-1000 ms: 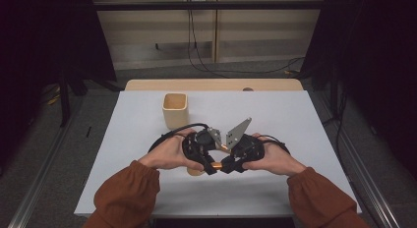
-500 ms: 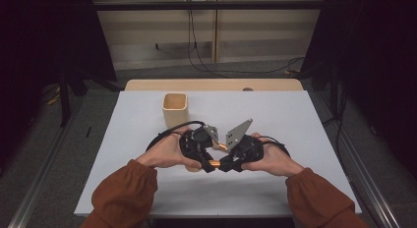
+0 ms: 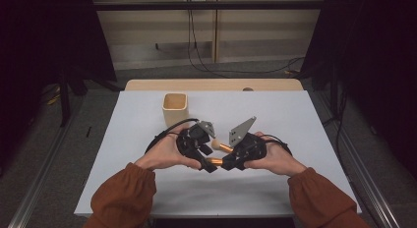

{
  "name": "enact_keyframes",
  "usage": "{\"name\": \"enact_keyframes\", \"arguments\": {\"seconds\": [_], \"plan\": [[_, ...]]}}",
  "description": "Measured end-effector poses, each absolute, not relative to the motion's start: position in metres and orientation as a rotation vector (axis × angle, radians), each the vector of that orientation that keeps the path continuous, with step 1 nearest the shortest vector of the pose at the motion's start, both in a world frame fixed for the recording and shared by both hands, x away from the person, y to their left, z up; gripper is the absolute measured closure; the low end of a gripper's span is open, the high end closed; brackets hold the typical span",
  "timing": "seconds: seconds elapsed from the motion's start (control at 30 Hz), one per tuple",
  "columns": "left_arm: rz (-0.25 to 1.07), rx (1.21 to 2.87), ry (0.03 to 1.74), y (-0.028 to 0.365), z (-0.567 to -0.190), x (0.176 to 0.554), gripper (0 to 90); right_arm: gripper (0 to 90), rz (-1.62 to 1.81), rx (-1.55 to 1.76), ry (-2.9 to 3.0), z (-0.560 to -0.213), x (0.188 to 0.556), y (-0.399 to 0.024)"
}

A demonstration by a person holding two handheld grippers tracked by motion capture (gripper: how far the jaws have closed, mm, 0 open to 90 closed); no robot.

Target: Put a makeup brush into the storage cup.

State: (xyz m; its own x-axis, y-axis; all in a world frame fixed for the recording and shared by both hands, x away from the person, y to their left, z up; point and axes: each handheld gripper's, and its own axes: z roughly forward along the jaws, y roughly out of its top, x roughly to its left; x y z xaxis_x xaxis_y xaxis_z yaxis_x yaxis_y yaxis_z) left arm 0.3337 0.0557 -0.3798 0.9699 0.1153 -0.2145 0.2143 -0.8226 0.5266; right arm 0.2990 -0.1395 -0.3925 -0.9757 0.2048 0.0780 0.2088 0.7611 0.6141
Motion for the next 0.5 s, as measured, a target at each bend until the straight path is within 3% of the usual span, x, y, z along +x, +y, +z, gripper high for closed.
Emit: {"name": "enact_keyframes", "arguments": {"seconds": [0.3, 0.5], "plan": [[-0.086, 2.484, 0.336, 0.072, -0.382, 0.337, 4.9, 74.1, -1.051, -0.415, -2.925, -0.396, 0.300, -0.149], [-0.107, 2.424, 0.317, 0.085, -0.384, 0.335, 3.2, 74.1, -1.065, -0.486, -2.911, -0.402, 0.299, -0.158]]}}
